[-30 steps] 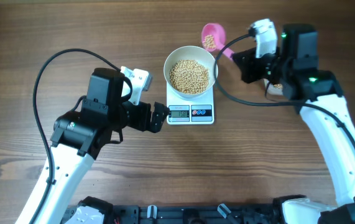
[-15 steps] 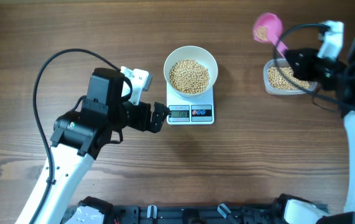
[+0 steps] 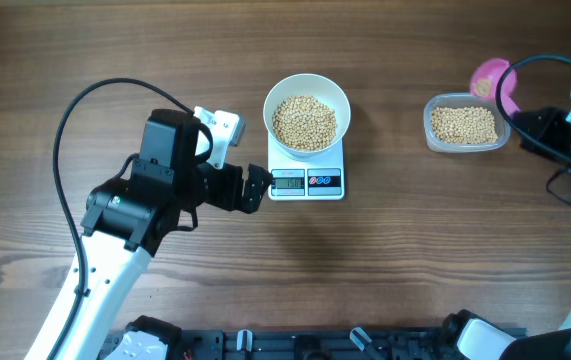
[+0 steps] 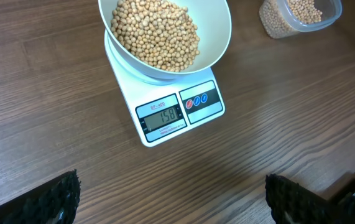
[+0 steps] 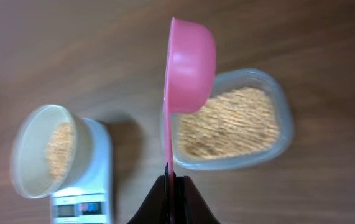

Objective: Scoop item into bowl and weigh 150g on scale
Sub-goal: 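Move the empty scoop right back to the soybean tub, then dip the pink scoop into the soybeans in the tub, then lift the pink scoop up out of the tub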

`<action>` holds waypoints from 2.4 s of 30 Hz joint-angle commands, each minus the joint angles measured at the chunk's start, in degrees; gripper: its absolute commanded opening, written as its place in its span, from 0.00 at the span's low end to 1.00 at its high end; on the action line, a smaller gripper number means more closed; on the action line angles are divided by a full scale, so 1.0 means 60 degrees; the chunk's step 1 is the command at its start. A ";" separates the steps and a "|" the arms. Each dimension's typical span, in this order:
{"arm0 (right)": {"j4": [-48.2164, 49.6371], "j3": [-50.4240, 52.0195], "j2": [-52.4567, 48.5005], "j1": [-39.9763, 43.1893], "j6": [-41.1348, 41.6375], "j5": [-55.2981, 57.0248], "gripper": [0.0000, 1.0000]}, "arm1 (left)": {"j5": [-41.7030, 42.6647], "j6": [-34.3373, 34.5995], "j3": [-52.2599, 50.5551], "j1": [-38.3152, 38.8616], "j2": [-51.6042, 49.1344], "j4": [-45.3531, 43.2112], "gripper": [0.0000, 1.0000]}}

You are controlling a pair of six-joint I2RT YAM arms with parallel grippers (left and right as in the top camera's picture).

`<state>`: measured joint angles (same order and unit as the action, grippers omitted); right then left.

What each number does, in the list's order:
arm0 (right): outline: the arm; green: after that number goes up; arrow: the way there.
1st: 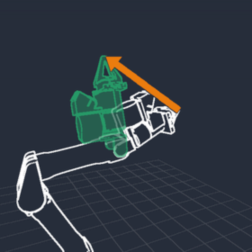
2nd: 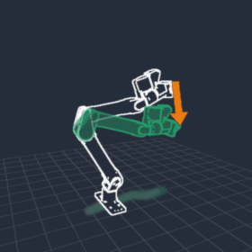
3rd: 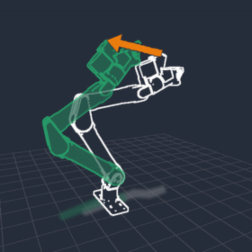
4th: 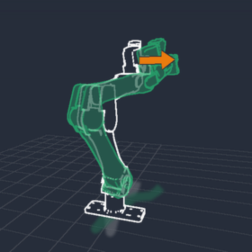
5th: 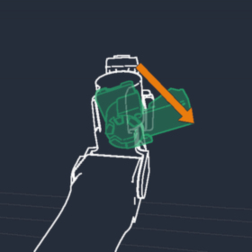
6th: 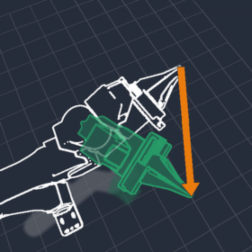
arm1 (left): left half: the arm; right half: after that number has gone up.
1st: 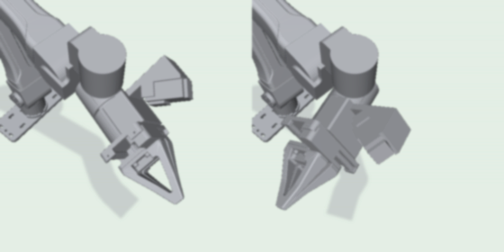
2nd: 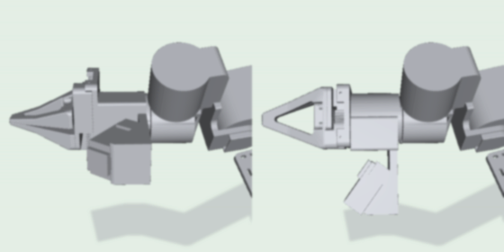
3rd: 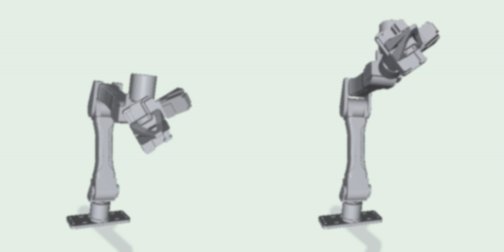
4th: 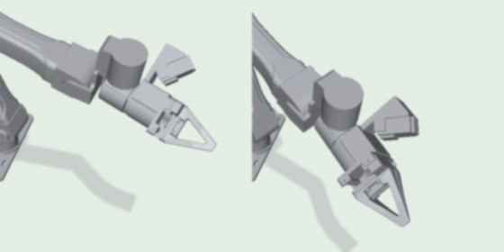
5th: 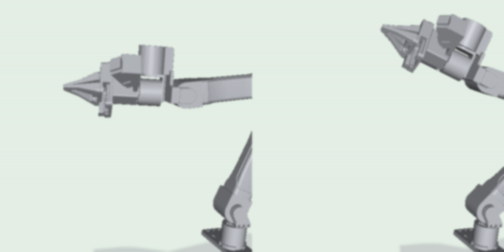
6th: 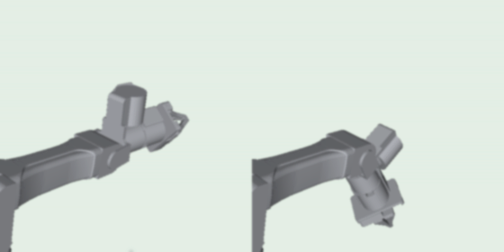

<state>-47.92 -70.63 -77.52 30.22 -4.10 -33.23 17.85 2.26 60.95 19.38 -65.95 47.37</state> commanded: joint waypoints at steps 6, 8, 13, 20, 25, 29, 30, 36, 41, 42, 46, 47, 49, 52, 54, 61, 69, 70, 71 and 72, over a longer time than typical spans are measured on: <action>-0.0543 0.0000 0.0153 -0.0211 -0.2739 0.1967 0.04 | 0.0087 0.0051 0.0004 -0.0062 0.0058 0.0000 1.00; -0.0765 0.0000 0.0153 -0.0474 -0.3362 0.2514 0.04 | 0.0087 0.0051 0.0004 -0.0062 0.0058 0.0000 1.00; -0.0535 0.0000 0.0142 -0.1388 -0.3818 0.4309 0.04 | 0.0087 0.0051 0.0004 -0.0062 0.0058 0.0000 1.00; -0.0131 0.0000 0.0109 -0.2503 -0.4433 0.5901 0.04 | 0.0087 0.0051 0.0004 -0.0062 0.0058 0.0000 1.00; -0.0058 0.0007 -0.0127 -0.3224 -0.4754 0.7643 0.05 | 0.0087 0.0051 0.0004 -0.0062 0.0058 0.0000 1.00; -0.0109 0.0007 -0.0248 -0.3512 -0.4787 0.7890 0.04 | 0.0087 0.0051 0.0004 -0.0062 0.0058 0.0000 1.00; -0.0087 0.0007 -0.0262 -0.3595 -0.4783 0.7890 0.04 | 0.0084 0.0051 0.0004 -0.0062 0.0058 0.0000 1.00; -0.0051 0.0007 -0.0280 -0.4186 -0.4790 0.7890 0.04 | 0.0087 0.0051 0.0004 -0.0062 0.0058 0.0000 1.00; -0.0047 0.0007 -0.0280 -0.4350 -0.4623 0.7420 0.04 | 0.0087 0.0051 0.0004 -0.0062 0.0058 0.0000 1.00; -0.0047 0.0007 -0.0280 -0.4350 -0.4605 0.7431 0.04 | 0.0087 0.0051 0.0004 -0.0062 0.0058 0.0000 1.00; 0.0095 0.0007 -0.0280 -0.4350 -0.4379 0.8324 0.04 | 0.0087 0.0051 0.0004 -0.0062 0.0058 0.0000 1.00; 0.0204 0.0007 -0.0280 -0.4346 -0.4047 0.8404 0.04 | 0.0087 0.0051 0.0004 -0.0062 0.0058 0.0000 1.00; 0.0346 0.0007 -0.0277 -0.4350 -0.2962 0.7839 0.04 | 0.0084 0.0051 0.0004 -0.0062 0.0058 0.0000 1.00; 0.0350 0.0007 -0.0277 -0.4346 -0.2295 0.5311 0.04 | 0.0087 0.0051 0.0004 -0.0062 0.0058 0.0000 1.00; 0.0645 0.0007 -0.0277 -0.4346 -0.1887 0.2852 0.04 | 0.0087 0.0051 0.0004 -0.0062 0.0058 0.0000 1.00; 0.2240 0.0007 -0.0277 -0.4346 -0.0233 0.0211 0.04 | 0.0087 0.0051 0.0004 -0.0062 0.0058 0.0000 1.00; 0.3891 0.0007 -0.0426 -0.4346 0.1581 0.0393 0.04 | 0.0084 0.0051 0.0004 -0.0062 0.0058 0.0000 1.00; 0.4087 0.0007 -0.0452 -0.4346 0.1825 0.0652 0.04 | 0.0087 0.0051 0.0004 -0.0062 0.0058 0.0000 1.00; 0.4350 0.0007 -0.0492 -0.4346 0.2211 0.0958 0.04 | 0.0084 0.0051 0.0004 -0.0062 0.0058 0.0000 1.00; 0.4503 0.0007 -0.0495 -0.4346 0.2419 0.1082 0.04 | 0.0084 0.0051 0.0004 -0.0062 0.0058 0.0000 1.00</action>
<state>-23.29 -70.59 -79.20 4.25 2.59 -29.56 17.85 2.26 60.95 19.38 -65.95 47.37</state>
